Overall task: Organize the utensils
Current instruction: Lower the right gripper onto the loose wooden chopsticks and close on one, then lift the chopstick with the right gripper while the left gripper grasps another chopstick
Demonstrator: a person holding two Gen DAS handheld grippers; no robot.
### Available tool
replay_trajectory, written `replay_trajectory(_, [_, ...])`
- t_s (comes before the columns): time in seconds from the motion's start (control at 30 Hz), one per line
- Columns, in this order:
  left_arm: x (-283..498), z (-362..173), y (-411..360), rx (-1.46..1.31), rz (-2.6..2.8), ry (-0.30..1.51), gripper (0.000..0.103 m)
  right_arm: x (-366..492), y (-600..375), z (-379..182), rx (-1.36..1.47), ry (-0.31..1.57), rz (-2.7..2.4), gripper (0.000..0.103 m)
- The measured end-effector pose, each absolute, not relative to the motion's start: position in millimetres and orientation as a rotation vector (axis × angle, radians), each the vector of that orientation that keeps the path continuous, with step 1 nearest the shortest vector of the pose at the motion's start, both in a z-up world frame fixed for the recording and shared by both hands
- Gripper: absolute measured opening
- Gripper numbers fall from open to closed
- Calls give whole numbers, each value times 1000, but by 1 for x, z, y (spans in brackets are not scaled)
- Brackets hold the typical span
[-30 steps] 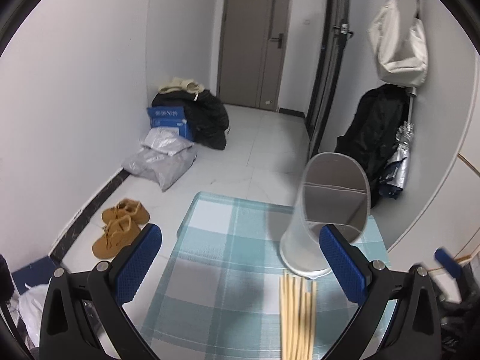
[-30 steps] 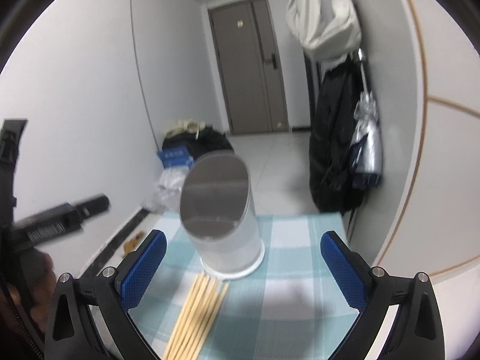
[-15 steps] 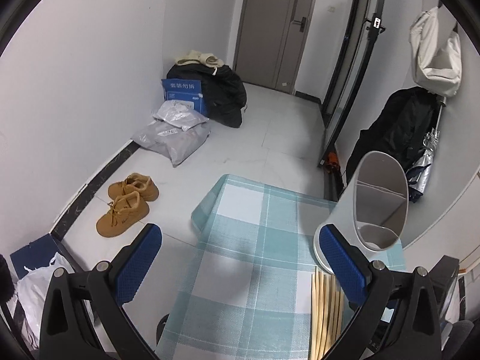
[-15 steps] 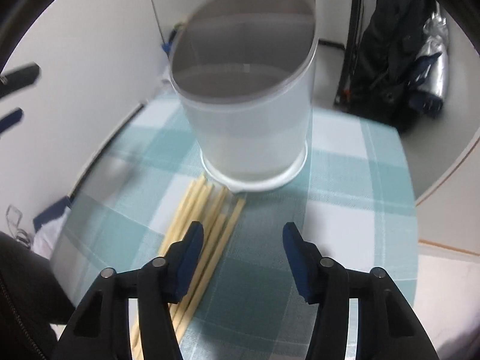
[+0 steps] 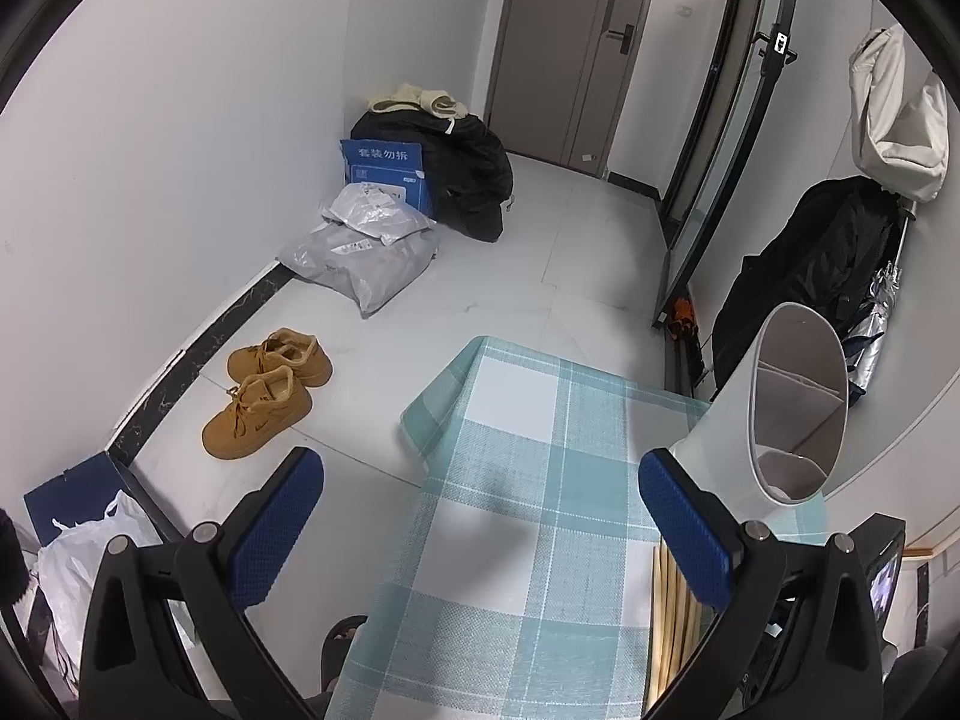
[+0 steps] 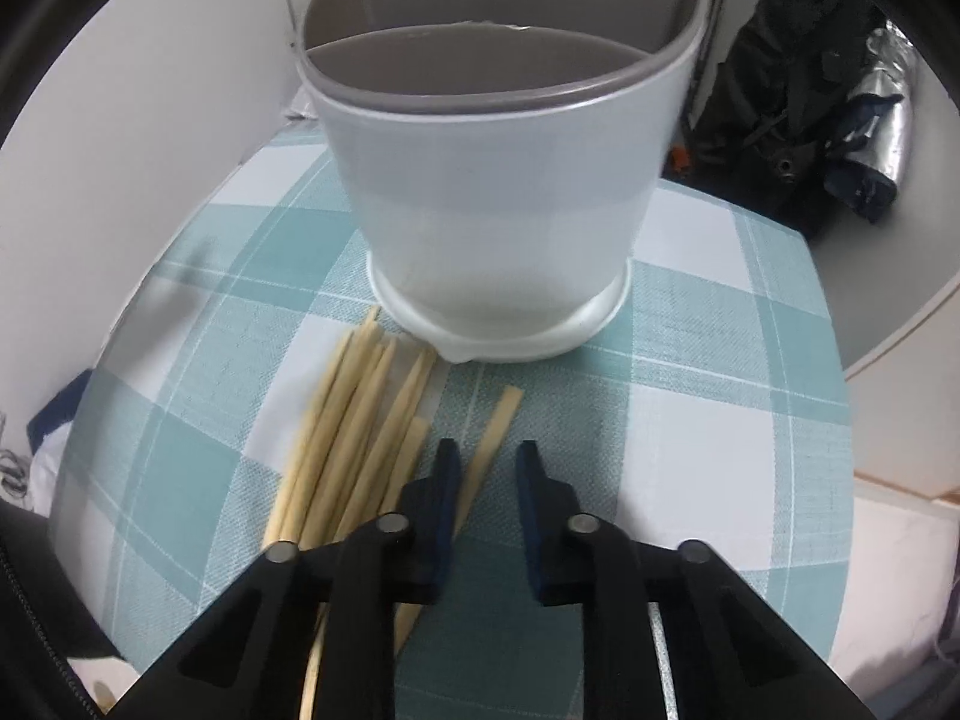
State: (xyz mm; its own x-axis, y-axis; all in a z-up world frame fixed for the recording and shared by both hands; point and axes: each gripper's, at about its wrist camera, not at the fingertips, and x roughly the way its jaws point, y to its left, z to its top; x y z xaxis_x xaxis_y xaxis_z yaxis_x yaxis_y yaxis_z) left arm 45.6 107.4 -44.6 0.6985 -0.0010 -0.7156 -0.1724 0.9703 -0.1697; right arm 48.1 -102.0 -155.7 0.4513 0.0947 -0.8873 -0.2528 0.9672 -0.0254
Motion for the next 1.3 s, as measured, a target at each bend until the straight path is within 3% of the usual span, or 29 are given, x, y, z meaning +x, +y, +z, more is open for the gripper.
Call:
replay_trajectory(0.3, [48, -53, 111, -251, 102, 835, 102, 39, -119, -155, -194, 1132, 274, 5])
replay_trajectory(0.67, [43, -63, 107, -192, 120, 866, 102, 57, -113, -157, -233, 1105, 308, 12])
replay_trajectory(0.73, [44, -70, 106, -190, 110, 893, 102, 56, -115, -158, -219, 1084, 316, 7])
replay_trajectory(1.0, [44, -109, 61, -154, -78, 1105, 102, 52, -172, -130, 144, 989, 339, 6])
replay_trajectory(1.3, [35, -134, 19, 13, -118, 1201, 102, 33, -231, -91, 477, 813, 322, 6])
